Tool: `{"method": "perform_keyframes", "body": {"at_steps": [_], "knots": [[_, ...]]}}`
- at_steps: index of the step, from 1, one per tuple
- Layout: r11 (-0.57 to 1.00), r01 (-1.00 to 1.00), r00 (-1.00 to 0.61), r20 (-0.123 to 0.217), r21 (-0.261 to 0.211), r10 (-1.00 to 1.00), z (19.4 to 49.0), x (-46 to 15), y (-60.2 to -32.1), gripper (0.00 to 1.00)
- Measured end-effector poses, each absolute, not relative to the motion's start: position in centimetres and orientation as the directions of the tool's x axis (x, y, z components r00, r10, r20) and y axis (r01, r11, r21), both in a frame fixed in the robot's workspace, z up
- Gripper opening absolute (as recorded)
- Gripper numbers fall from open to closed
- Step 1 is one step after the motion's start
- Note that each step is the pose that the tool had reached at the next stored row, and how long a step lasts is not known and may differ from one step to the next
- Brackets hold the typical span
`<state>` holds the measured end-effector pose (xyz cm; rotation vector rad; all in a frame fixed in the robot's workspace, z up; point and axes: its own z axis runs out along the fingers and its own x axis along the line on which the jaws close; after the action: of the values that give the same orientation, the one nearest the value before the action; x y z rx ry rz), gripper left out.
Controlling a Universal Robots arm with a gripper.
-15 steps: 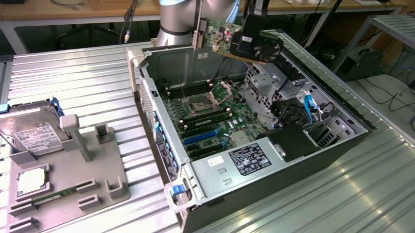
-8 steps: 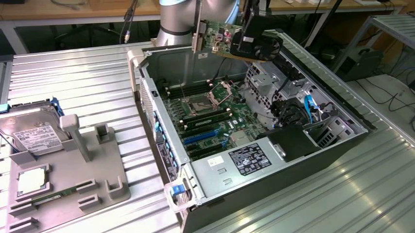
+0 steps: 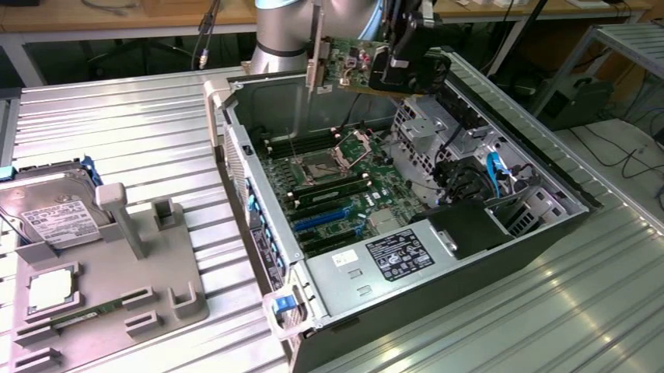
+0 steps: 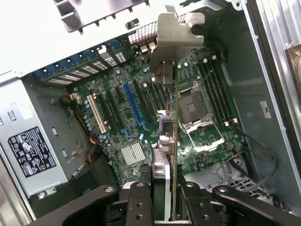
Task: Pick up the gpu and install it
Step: 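Insert the gpu into the slot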
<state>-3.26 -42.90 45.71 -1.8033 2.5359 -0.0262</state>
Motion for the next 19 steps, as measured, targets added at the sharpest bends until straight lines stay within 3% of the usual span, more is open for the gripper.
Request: {"method": "perform_keyframes", "body": {"at_steps": [19], "knots": [[-0.029, -0.999, 0.03, -0.015, -0.031, -0.999, 45.56, -3.26, -42.91, 0.29]]}}
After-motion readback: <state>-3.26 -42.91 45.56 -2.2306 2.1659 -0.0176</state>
